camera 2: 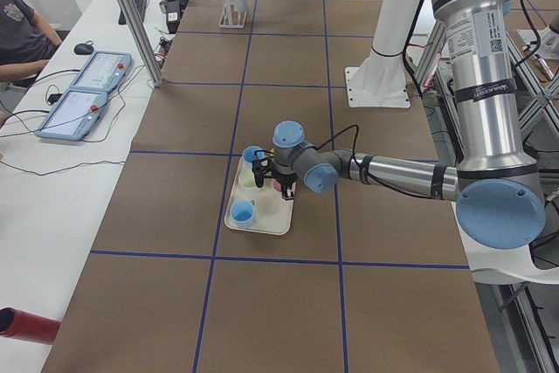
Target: Transfer IKEA cup to right arm and place on rack
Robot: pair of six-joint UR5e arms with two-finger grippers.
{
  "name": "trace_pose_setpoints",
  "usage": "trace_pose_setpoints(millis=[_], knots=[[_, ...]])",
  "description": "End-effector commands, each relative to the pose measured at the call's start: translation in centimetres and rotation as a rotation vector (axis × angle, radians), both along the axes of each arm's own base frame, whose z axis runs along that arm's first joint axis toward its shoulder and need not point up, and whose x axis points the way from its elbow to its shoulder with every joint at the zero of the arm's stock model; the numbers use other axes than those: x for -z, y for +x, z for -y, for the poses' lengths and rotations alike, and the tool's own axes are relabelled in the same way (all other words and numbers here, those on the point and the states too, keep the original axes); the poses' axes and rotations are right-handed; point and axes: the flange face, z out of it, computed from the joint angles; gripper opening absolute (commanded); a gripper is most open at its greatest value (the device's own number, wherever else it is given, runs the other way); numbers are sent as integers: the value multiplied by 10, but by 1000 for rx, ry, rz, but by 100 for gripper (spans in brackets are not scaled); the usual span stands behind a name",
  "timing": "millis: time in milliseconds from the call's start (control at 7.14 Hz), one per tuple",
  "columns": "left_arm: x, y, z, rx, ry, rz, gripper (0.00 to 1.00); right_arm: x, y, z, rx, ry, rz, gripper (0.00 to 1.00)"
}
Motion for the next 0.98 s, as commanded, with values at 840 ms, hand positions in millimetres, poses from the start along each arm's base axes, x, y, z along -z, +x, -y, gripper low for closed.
trace_pose_setpoints(millis=[840], knots=[[147, -66, 7, 119, -41, -318, 0, 40, -18, -27, -46, -24, 81, 91]])
